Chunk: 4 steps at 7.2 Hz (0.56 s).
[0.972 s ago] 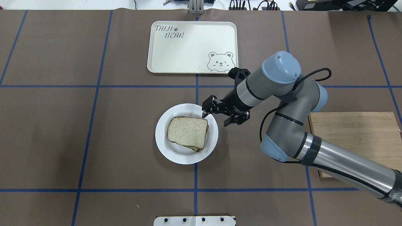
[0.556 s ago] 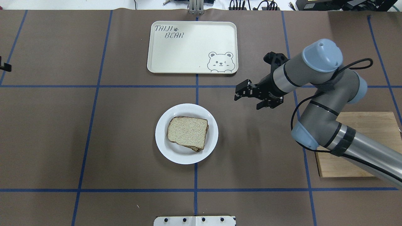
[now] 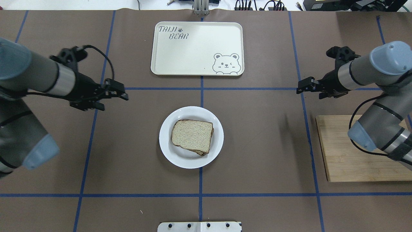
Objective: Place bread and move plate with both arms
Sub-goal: 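Raise the right gripper away while the left arm reaches toward the plate, then grip the white plate rim nearest the left gripper with the left gripper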
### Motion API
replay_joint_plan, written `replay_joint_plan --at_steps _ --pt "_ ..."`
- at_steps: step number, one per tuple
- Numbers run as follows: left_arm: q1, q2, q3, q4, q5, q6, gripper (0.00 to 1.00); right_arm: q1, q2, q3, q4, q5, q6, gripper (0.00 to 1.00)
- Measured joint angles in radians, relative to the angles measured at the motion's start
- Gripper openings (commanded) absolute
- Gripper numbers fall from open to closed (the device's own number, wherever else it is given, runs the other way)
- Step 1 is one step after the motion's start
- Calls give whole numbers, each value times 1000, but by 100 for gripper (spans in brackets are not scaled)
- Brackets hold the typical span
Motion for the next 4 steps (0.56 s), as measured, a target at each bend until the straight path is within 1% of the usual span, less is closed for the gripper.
replay_joint_plan --at_steps 1,2,3,4 --pt "68 -48 29 -30 43 -67 95 23 -34 11 0 2 -48 100" --pt "102 -66 65 -119 59 -138 95 33 -50 20 0 3 -65 100" --pt "123 -72 130 -283 78 -256 96 36 -58 30 -1 3 -70 100" --pt "138 -69 196 -460 140 -353 97 36 -60 35 -1 4 -72 100"
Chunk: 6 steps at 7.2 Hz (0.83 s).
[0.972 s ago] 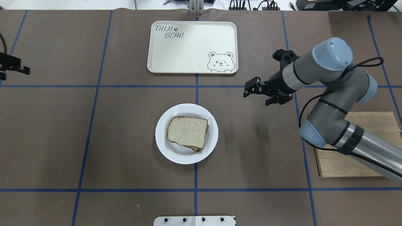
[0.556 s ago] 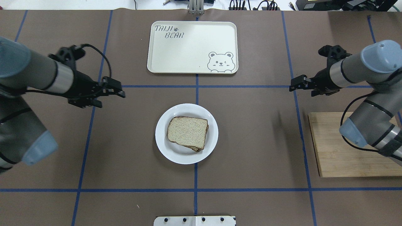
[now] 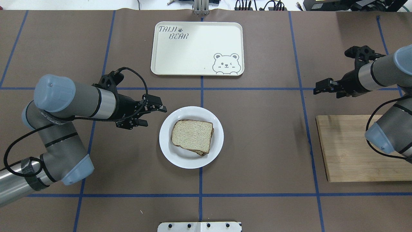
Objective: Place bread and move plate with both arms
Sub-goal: 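Grip the white plate rim nearest the left gripper with the left gripper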
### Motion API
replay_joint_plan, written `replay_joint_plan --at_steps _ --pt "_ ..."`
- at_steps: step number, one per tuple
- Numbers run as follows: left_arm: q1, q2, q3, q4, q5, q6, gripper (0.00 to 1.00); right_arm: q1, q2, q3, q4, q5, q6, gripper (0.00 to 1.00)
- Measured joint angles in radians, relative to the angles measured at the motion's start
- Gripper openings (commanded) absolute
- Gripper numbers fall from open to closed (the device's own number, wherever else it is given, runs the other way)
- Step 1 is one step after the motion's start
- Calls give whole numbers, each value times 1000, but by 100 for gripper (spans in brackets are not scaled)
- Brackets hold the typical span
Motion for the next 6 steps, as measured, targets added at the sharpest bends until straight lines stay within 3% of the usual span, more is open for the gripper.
replay_joint_plan --at_steps 1,3,6 --pt "25 4 39 -115 110 -53 97 1 -1 3 0 0 0 100" --pt "98 35 50 -180 319 -97 96 1 -4 9 -1 -1 -1 100" --pt "157 82 38 -185 406 -48 89 0 -6 10 -2 -2 -1 100"
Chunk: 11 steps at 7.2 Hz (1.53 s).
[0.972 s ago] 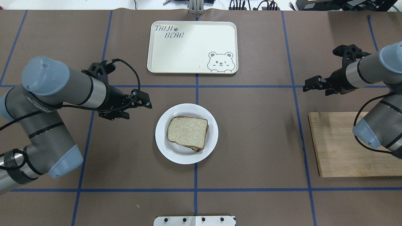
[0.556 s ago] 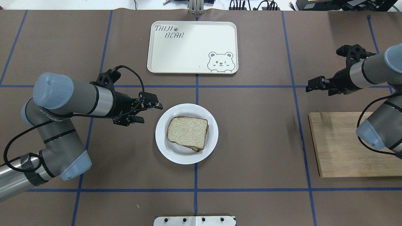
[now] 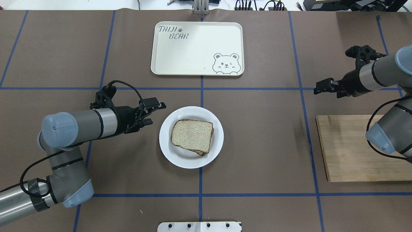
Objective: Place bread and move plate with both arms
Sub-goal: 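Grip the white plate rim nearest the left gripper with the left gripper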
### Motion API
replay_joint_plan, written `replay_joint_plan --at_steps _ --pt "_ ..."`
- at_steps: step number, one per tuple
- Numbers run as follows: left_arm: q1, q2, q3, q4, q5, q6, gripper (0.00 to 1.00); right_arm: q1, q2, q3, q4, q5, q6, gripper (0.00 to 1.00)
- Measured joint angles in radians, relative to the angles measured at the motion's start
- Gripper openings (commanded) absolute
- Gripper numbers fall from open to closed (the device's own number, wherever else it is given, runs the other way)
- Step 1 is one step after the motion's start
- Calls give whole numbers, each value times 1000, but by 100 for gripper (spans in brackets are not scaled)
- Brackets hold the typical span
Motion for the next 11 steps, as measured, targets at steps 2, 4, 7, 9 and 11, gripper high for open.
replay_joint_plan --at_steps 2,4,7,9,11 --pt "46 -4 2 -5 2 2 72 7 -2 1 0 1 0 100" --pt "65 -4 -3 -8 0 -5 61 19 -2 3 -2 2 -1 100" --pt "75 -4 -4 -10 -1 -7 58 28 -1 9 -3 20 -1 100" --pt "78 -1 -4 -7 -2 -7 58 58 2 10 -3 82 0 100" --pt "78 7 -11 -1 -7 -7 58 68 1 10 -3 101 0 100"
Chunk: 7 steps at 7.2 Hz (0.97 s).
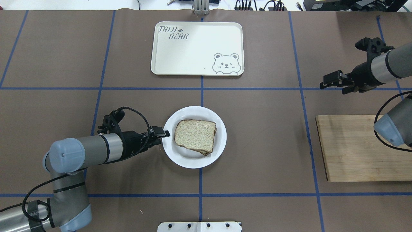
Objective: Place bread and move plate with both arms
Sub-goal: 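Grip the white plate rim nearest the left gripper with the left gripper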
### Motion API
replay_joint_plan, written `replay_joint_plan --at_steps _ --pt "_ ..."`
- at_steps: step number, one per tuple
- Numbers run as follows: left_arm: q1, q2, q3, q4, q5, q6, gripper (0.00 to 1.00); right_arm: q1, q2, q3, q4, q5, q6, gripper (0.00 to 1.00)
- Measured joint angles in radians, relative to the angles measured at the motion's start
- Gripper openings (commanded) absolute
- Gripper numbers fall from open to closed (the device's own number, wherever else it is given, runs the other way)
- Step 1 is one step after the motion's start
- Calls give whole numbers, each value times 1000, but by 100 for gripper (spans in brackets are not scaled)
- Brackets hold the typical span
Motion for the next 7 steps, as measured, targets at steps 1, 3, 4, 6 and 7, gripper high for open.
replay_joint_plan --at_steps 1,3,4,6,7 --pt "1 3 -4 3 0 0 58 1 -1 0 0 2 0 100" --pt "14 -1 2 5 2 -2 58 2 -2 0 0 2 0 100" --pt "28 -3 6 6 4 -2 49 3 -2 1 0 3 0 100" --pt "41 -5 7 7 6 -3 33 5 -8 12 0 5 5 100" --pt "44 -5 7 7 7 -3 33 5 -14 22 0 6 8 100"
